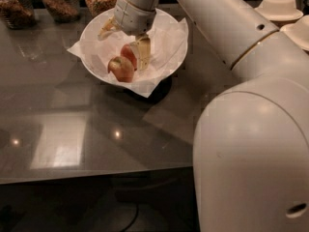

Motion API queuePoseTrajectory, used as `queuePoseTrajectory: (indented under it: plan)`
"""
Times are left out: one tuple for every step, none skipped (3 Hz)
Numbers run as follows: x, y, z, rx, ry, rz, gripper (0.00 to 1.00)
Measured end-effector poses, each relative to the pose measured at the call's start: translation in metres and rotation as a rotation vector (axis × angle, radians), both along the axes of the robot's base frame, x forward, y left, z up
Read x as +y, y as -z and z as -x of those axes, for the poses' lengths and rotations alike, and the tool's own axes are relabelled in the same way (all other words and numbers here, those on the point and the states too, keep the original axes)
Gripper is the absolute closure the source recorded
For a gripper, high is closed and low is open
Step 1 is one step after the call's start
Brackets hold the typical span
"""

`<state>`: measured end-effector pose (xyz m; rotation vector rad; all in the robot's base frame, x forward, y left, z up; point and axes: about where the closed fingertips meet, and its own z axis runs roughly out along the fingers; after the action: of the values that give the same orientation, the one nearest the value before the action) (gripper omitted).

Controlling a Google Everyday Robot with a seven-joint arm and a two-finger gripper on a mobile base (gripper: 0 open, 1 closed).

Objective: Pick apple from white bowl

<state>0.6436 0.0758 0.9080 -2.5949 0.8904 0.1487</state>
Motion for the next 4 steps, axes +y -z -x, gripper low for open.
queuePoseTrajectory:
  plan:
    - [-0.003,0.012,-0.006,0.005,0.006,0.019,0.22]
    - [-0.005,0.022,-0.011,0.010,0.012,0.038,0.26]
    - [-0.005,0.022,-0.011,0.010,0.012,0.038,0.25]
    - [-0.005,0.034,-0.007,0.034,0.012,0.051,0.26]
